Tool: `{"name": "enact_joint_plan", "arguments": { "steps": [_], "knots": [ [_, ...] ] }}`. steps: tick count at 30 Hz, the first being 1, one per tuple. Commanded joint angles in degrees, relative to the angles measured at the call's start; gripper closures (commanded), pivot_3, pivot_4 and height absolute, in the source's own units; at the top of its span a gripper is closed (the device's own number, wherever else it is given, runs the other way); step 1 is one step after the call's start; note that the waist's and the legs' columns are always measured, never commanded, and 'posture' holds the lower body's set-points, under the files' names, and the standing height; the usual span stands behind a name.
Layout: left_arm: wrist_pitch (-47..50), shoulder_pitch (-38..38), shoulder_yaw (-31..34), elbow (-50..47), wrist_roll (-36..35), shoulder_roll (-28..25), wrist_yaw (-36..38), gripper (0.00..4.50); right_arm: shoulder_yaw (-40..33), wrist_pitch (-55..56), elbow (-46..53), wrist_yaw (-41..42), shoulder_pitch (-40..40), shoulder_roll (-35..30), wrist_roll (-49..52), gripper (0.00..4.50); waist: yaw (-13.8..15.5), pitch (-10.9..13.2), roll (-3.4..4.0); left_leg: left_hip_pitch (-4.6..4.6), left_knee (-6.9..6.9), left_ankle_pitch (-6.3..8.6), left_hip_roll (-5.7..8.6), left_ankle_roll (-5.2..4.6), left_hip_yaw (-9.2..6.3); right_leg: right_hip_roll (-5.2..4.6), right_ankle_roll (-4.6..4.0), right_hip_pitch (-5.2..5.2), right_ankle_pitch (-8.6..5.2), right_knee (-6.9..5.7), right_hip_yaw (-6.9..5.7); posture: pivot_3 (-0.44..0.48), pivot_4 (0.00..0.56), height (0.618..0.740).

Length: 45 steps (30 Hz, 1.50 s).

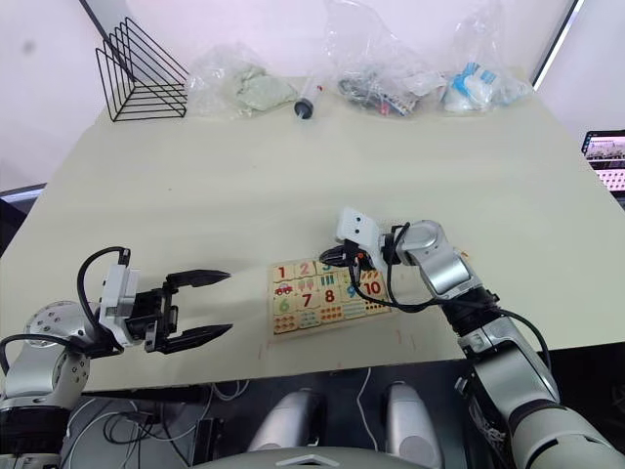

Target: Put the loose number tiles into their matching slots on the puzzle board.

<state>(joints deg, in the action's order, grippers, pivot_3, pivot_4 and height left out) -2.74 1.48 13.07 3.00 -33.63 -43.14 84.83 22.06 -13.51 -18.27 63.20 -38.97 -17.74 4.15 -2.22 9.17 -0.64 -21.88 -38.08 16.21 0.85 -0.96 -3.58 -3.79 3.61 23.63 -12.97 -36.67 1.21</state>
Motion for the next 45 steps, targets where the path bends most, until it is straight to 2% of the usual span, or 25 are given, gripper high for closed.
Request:
{"name": "enact_joint_plan", "arguments": {
  "steps": [1,6,16,23,25,33,36,38,43,45],
  "knots": [
    [-0.33,0.38,1.23,-0.69,-0.22,-0.64,0.21,0.00,1.07,1.02,0.03,0.87,0.15,-0.82,-1.55,4.44,-0.01,0.00,0.00,0.00,0.00,0.00,0.00,0.00,0.01,0.00,0.00,0.00,0.00,0.00,0.00,0.000,0.150,0.740],
    [-0.17,0.51,1.27,-0.64,0.01,-0.52,-0.46,0.00,1.28,0.94,-0.57,0.14,1.07,-0.76,-2.42,4.44,-0.02,-0.01,-0.02,0.11,0.00,0.00,0.00,0.00,0.01,0.01,0.00,-0.06,0.00,0.00,0.01,0.000,0.150,0.740],
    [-0.48,1.29,1.06,-0.29,2.37,0.84,-4.88,0.00,-5.80,-0.31,9.46,0.53,4.97,-1.17,6.25,4.44,0.03,-0.01,-0.01,0.05,-0.02,0.00,-0.01,0.00,-0.01,0.01,0.00,-0.06,0.00,-0.01,0.02,0.000,0.150,0.740],
    [0.42,3.62,2.20,-2.66,3.06,2.68,-12.11,0.00,-12.90,-4.41,21.61,-2.84,14.77,-7.50,10.34,4.44,0.78,-0.01,-0.03,0.00,-0.02,0.01,-0.01,-0.01,-0.06,-0.05,0.01,-0.08,0.00,0.10,-0.03,0.000,0.150,0.740],
    [-1.01,3.53,2.00,-1.20,3.98,3.38,-13.30,0.00,-17.95,-4.24,24.34,-5.76,18.23,-7.06,13.78,4.44,1.07,-0.01,-0.02,0.02,-0.02,0.00,0.00,-0.01,-0.04,-0.06,0.01,-0.13,0.01,0.08,-0.03,0.000,0.150,0.740],
    [-3.16,4.17,2.35,3.27,4.36,4.13,-13.00,0.00,-27.49,-3.83,29.16,-10.98,29.35,-11.86,15.49,4.44,1.45,-0.01,-0.04,0.08,-0.04,0.00,-0.02,-0.01,0.02,-0.02,0.00,-0.19,0.00,0.07,0.00,0.000,0.150,0.740],
    [-4.56,4.15,3.21,5.74,5.23,4.54,-14.73,0.00,-33.72,1.46,27.09,-12.72,35.55,-13.26,15.36,3.60,1.70,-0.03,-0.05,0.08,-0.03,0.00,-0.02,-0.01,0.03,-0.02,0.00,-0.20,0.00,0.08,-0.01,0.000,0.150,0.740],
    [-3.92,4.76,3.31,4.88,4.70,4.43,-14.64,0.00,-36.38,3.46,26.05,-12.42,38.10,-14.06,16.15,2.72,1.64,-0.02,-0.05,0.08,-0.03,0.00,-0.01,-0.01,0.03,-0.01,0.01,-0.22,-0.01,0.09,-0.03,0.000,0.150,0.740],
    [-3.63,6.94,3.73,2.94,5.06,3.94,-15.13,0.00,-41.02,8.44,23.50,-8.57,43.86,-16.05,18.71,0.15,1.36,-0.03,-0.06,0.16,-0.07,0.00,-0.07,-0.02,0.15,0.03,0.01,-0.26,-0.01,0.09,0.08,0.000,0.150,0.740],
    [-3.32,7.75,4.49,2.18,4.75,3.91,-15.90,0.00,-43.01,9.84,22.20,-7.07,45.61,-16.81,20.08,0.04,1.40,-0.03,-0.05,0.18,-0.10,0.00,-0.12,-0.02,0.15,0.08,0.01,-0.28,-0.01,0.09,0.09,0.000,0.150,0.740]
  ]
}}
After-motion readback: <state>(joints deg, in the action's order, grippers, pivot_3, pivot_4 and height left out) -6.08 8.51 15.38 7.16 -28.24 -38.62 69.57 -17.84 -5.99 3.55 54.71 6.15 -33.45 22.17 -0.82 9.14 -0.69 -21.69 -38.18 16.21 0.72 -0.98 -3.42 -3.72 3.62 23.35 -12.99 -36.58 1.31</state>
